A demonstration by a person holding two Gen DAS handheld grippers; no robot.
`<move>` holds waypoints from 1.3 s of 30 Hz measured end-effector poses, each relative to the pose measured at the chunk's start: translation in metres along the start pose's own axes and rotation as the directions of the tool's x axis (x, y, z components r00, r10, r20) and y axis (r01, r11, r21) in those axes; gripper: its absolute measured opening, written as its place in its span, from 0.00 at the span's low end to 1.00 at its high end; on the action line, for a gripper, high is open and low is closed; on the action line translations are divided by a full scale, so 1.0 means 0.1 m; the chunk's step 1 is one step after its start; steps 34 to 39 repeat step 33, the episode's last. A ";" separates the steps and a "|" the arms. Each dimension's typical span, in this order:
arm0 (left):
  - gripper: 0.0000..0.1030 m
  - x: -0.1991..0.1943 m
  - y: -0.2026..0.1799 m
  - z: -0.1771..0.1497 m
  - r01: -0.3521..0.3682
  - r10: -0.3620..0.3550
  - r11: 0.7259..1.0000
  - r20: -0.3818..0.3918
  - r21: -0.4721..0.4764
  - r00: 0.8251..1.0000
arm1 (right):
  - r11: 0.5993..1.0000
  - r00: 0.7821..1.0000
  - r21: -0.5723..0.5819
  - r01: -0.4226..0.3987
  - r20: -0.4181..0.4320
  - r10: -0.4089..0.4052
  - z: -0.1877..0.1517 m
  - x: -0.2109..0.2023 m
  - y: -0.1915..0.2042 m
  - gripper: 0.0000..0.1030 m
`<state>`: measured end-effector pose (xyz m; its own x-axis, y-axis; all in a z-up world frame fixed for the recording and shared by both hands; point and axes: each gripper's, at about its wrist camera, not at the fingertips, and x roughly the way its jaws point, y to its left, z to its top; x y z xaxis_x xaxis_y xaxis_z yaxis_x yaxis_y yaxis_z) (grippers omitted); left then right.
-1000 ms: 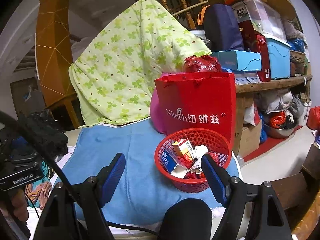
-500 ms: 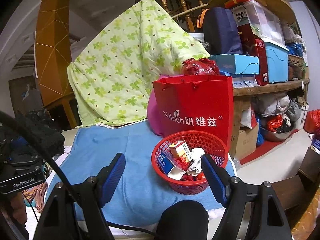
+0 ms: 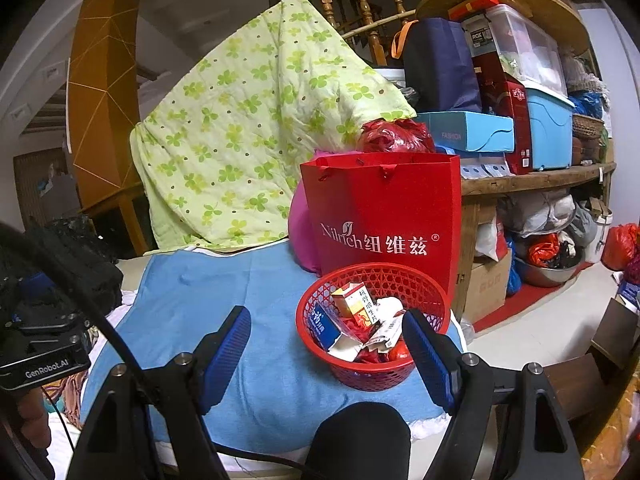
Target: Collect trash
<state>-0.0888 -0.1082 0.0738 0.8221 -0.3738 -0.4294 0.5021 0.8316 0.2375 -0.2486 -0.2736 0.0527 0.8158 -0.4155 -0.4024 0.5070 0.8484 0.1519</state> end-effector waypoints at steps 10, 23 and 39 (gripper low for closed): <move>0.97 0.03 -0.02 -0.02 0.010 -0.010 1.000 -0.003 0.005 1.000 | 1.000 1.000 0.008 0.008 -0.006 -0.008 0.03 0.03 -0.07 0.79; 0.97 0.06 -0.02 -0.03 0.024 -0.024 1.000 -0.007 0.006 1.000 | 1.000 1.000 -0.001 0.013 -0.013 -0.013 0.02 0.08 -0.08 0.79; 0.97 0.28 0.26 -0.02 0.060 -0.060 0.997 -0.002 -0.047 0.998 | 0.999 1.000 -0.039 -0.005 -0.012 0.004 0.11 0.25 0.10 0.79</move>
